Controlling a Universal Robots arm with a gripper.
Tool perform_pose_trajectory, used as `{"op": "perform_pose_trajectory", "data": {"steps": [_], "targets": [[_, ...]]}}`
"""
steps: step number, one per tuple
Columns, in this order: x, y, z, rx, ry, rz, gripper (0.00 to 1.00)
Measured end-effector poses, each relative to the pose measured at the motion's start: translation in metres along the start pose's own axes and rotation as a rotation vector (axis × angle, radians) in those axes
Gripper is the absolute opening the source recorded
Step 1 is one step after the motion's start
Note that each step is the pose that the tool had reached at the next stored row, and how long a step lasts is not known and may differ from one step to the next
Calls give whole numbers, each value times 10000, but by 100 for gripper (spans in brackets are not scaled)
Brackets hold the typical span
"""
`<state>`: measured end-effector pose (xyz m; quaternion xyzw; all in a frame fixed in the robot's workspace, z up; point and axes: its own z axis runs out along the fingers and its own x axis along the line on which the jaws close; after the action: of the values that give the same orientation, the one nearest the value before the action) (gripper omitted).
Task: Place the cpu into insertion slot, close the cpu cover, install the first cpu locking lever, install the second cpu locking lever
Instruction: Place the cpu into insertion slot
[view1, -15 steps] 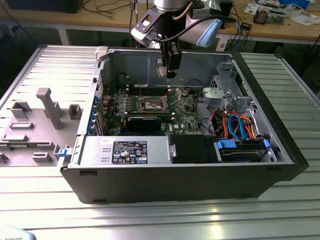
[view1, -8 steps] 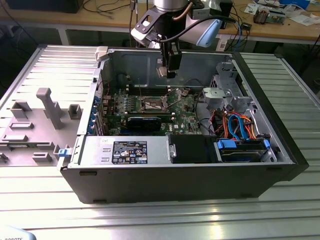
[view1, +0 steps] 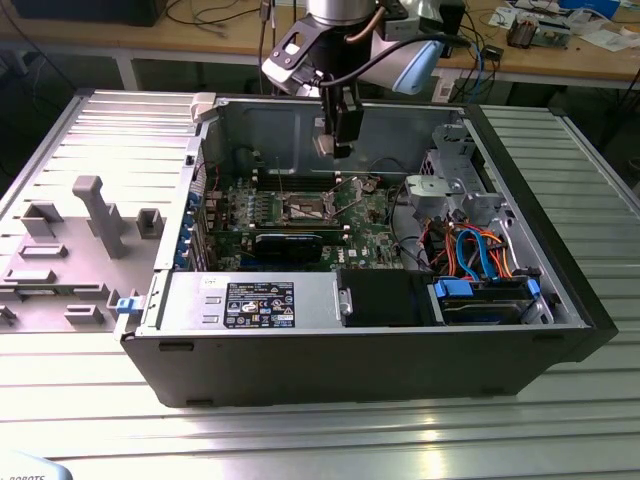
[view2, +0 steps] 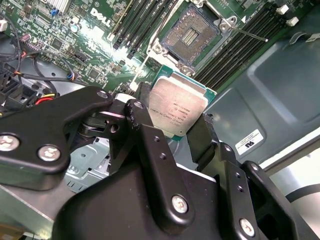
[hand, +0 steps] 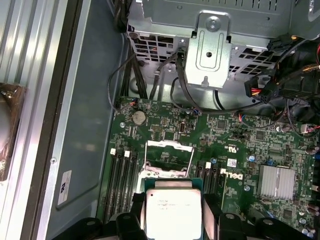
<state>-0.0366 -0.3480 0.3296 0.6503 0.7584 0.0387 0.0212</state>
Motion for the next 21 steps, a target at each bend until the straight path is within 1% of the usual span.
{"op": "perform_pose_trajectory", "data": {"steps": [7, 9, 10, 15, 18, 21], "targets": [[-1, -5, 54, 1, 0, 0, 54], [1, -24, 67, 5, 0, 16, 54], [5, -38, 80, 10, -5, 73, 54], [8, -46, 133, 62, -37, 550, 54], [8, -53, 143, 76, -39, 576, 54], [8, -53, 146, 76, -37, 577, 54]]}}
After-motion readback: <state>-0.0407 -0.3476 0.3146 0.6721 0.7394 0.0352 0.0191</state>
